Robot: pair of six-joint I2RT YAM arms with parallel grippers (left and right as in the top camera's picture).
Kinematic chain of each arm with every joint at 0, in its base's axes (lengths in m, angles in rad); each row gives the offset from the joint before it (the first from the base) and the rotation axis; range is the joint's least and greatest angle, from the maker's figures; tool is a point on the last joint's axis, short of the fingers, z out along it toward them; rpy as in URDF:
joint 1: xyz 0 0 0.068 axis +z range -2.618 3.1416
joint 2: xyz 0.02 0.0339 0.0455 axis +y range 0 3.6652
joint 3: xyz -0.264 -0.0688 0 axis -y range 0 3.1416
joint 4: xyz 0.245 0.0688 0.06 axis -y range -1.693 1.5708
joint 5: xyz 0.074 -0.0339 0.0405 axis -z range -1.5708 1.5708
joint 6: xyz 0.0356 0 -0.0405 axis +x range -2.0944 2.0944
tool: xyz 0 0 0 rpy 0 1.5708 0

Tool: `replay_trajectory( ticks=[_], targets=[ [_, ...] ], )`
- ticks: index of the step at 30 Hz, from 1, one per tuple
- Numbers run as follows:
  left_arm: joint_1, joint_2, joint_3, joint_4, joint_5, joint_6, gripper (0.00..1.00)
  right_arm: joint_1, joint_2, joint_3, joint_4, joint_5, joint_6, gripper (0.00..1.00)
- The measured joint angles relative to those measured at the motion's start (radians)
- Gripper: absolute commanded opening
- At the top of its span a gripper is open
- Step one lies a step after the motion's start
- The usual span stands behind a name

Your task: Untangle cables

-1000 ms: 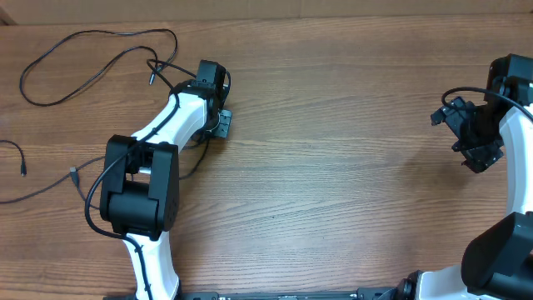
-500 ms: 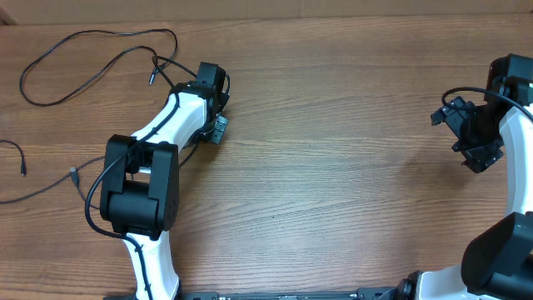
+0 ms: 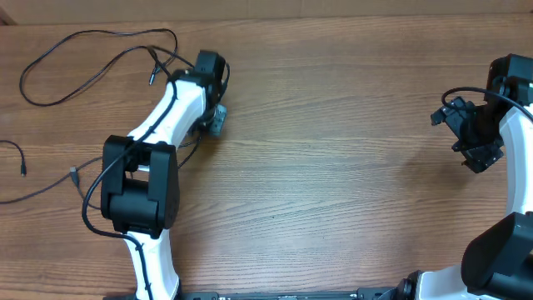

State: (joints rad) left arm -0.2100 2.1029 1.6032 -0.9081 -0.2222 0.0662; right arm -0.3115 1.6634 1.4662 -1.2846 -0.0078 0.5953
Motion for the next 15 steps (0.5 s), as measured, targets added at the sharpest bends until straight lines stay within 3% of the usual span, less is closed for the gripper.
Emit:
replay_trajectory(
  ticks=[4,10,15],
  targets=[
    [0.000,-0.011,0.160,-0.120,0.001,-0.104,1.00,0.000,0.000,0.000,-0.001,0.000,0.000,1.00],
    [0.000,-0.098,0.355,-0.364,0.077,-0.165,0.99,0.000,0.000,0.000,-0.001,0.000,0.000,1.00],
    [0.000,-0.260,0.415,-0.417,0.189,-0.180,1.00,0.000,0.000,0.000,-0.001,0.000,0.000,1.00]
  ],
)
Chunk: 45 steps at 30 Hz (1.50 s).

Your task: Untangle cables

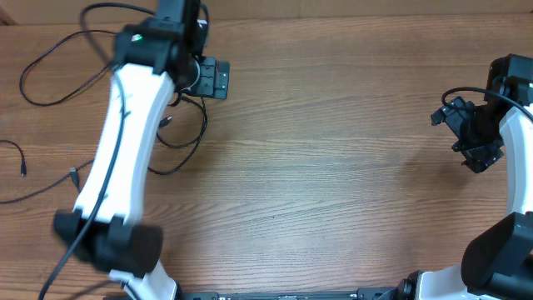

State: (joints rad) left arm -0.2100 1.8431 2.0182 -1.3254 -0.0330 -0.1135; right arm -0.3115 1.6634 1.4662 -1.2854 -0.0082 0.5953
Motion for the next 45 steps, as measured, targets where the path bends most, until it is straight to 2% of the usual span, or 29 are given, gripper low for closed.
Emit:
replay_trajectory(
  ticks=[11,13,23,36,40,45],
  targets=[
    [0.000,-0.369,0.017,-0.341,0.064,-0.046,1.00,0.000,0.000,0.000,0.001,0.000,0.000,1.00],
    [0.000,-0.402,0.015,-0.357,0.080,-0.057,0.99,0.000,0.000,0.000,0.000,0.000,0.000,1.00],
    [0.000,-0.656,-0.138,-0.367,0.212,-0.076,1.00,0.000,0.000,0.000,0.000,0.000,0.000,1.00],
    [0.000,-0.679,-0.178,-0.365,0.187,-0.070,0.99,0.000,0.000,0.000,0.000,0.000,0.000,1.00],
    [0.000,-0.681,-0.271,-0.349,0.178,-0.037,1.00,0.000,0.000,0.000,0.000,0.000,0.000,1.00],
    [0.019,-0.764,-0.534,-0.164,0.174,0.047,1.00,0.000,0.000,0.001,0.000,0.000,0.000,1.00]
  ],
)
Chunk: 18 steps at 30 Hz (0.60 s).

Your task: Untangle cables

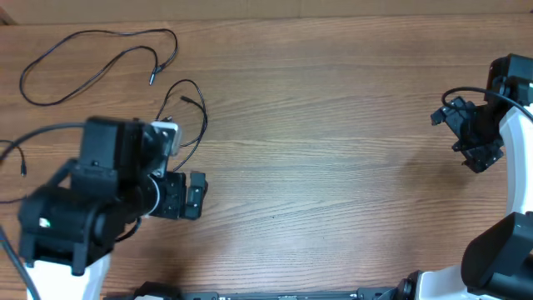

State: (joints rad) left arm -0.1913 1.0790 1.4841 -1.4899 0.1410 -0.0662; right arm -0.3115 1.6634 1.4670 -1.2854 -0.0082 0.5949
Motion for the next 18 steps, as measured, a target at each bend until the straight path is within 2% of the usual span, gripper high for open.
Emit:
replay_trajectory(
  ticks=[5,7,9,15,18],
  targets=[
    [0.032,-0.208,-0.286,0.233,-0.003,0.048,1.00,0.000,0.000,0.002,0.000,0.000,0.000,1.00],
    [0.050,-0.362,-0.447,0.352,-0.003,0.056,1.00,0.000,0.000,0.002,0.001,0.000,0.000,1.00],
    [0.068,-0.469,-0.544,0.404,-0.003,0.063,1.00,0.000,0.000,0.002,0.001,-0.001,0.000,1.00],
    [0.148,-0.793,-0.712,0.413,-0.008,0.070,1.00,0.000,0.000,0.003,0.000,-0.002,0.000,1.00],
    [0.153,-0.867,-0.743,0.460,-0.011,0.097,0.99,0.000,0.000,0.003,0.000,-0.002,0.000,1.00]
  ],
)
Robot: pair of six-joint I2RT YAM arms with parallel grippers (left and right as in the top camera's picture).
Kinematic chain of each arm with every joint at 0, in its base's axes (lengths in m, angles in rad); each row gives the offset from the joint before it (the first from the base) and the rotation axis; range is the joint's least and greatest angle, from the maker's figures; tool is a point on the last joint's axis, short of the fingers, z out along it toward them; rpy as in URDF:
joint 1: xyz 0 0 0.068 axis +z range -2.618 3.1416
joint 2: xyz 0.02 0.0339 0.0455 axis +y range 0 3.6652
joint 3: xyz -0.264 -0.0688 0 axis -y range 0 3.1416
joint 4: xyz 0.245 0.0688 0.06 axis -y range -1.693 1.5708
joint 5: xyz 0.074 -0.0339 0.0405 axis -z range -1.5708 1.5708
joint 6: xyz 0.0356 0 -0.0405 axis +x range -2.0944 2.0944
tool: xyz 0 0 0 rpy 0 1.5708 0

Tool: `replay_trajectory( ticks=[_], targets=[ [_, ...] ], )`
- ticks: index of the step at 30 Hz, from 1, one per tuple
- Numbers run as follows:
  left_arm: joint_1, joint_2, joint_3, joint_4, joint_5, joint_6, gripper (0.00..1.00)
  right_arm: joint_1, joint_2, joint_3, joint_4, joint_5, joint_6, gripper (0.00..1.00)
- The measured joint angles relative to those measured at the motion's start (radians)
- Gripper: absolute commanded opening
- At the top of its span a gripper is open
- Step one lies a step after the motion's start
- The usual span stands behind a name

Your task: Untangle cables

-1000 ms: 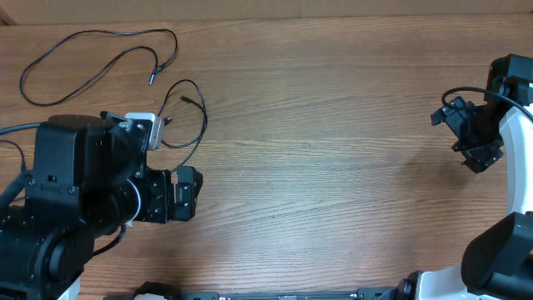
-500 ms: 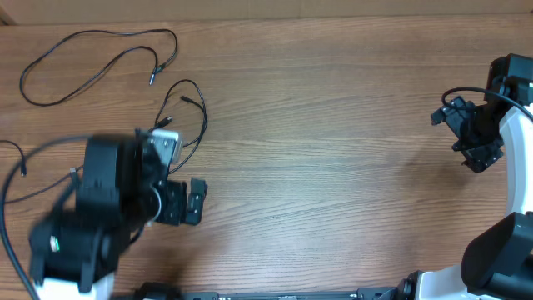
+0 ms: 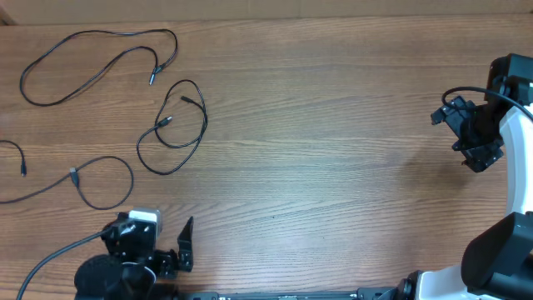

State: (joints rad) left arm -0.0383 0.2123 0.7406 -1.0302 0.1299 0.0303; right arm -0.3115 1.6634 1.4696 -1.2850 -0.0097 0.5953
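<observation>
Three thin black cables lie apart on the left of the wooden table in the overhead view. A long cable (image 3: 83, 52) loops along the far left. A short cable (image 3: 179, 133) forms a small loop in the middle left. A third cable (image 3: 100, 179) runs in from the left edge and ends in a loop. My left gripper (image 3: 181, 250) sits low at the front left edge, open and empty, well clear of all the cables. At the far right my right gripper (image 3: 476, 154) hangs still and looks shut, with nothing in it.
The table's back edge (image 3: 333, 15) runs along the top of the view. My right arm's own black lead (image 3: 466, 92) arcs over its wrist. The left arm's base (image 3: 108, 279) fills the front left corner.
My left arm has drawn back from the middle left of the table to the front left edge. This uncovers the third cable's loop. The cables and the right arm have not moved.
My left gripper was down among the cables at the far left, where the short cable lay under it. Then it was raised with the short cable hanging below it. Later it stood open nearer the front, the short cable lying alone. Now it rests at the front edge.
</observation>
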Motion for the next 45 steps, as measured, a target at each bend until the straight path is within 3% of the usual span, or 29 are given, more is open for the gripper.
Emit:
replay_trajectory(
  ticks=[7,19,29,45],
  targets=[
    [0.014,-0.097,-0.161,0.227,-0.003,0.101,1.00,0.000,0.000,0.000,0.000,0.000,0.000,1.00],
    [0.040,-0.196,-0.454,0.666,0.032,0.123,1.00,0.000,0.000,0.000,0.000,-0.001,0.000,1.00],
    [0.040,-0.197,-0.628,0.943,-0.028,-0.029,1.00,0.000,0.000,0.000,0.000,0.000,0.000,1.00],
    [0.040,-0.197,-0.723,1.010,-0.198,-0.240,1.00,0.000,0.000,0.000,0.000,0.000,0.000,1.00]
  ],
)
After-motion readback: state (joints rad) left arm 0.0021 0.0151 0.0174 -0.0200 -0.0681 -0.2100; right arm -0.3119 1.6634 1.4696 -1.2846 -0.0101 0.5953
